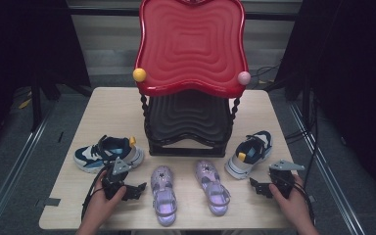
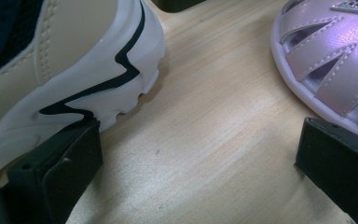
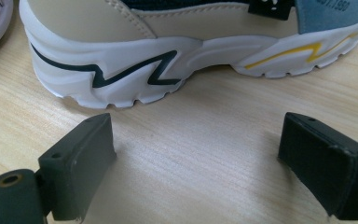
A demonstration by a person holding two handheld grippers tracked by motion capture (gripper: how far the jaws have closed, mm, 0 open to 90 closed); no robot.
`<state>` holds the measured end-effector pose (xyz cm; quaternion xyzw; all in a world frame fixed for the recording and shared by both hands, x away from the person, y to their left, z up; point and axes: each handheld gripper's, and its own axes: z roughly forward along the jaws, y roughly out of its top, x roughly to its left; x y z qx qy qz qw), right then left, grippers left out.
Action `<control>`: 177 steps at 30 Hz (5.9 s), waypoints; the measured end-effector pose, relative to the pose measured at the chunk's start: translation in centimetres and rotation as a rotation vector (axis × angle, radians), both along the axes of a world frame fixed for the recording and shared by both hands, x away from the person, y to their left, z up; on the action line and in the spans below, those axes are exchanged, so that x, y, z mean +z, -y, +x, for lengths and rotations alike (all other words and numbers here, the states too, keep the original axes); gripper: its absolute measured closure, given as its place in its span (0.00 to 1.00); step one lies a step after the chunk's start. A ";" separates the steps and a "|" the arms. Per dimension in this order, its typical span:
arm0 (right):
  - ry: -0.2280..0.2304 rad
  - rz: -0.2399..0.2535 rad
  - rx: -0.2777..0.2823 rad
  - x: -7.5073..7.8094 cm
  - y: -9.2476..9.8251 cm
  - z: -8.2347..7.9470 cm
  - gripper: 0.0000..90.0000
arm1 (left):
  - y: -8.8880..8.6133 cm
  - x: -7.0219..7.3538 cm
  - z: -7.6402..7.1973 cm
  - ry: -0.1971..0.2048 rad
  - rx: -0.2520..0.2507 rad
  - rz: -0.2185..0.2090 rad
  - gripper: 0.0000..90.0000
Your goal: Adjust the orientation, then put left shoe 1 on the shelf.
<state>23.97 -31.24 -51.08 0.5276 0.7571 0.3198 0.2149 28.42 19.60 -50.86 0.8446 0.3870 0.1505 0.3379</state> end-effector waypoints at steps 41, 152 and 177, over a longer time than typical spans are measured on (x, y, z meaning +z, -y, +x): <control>-0.001 0.000 0.012 0.0 0.0 -0.5 0.11 | 3.0 5.7 -4.3 0.024 -0.065 -0.268 0.24; 0.002 0.000 -0.013 0.0 -0.7 -1.4 0.11 | 3.0 2.8 -5.5 -0.009 0.006 -0.216 0.87; 0.000 0.001 -0.010 0.0 -0.7 -1.5 0.11 | 2.8 7.5 -5.4 0.134 0.044 -0.339 0.86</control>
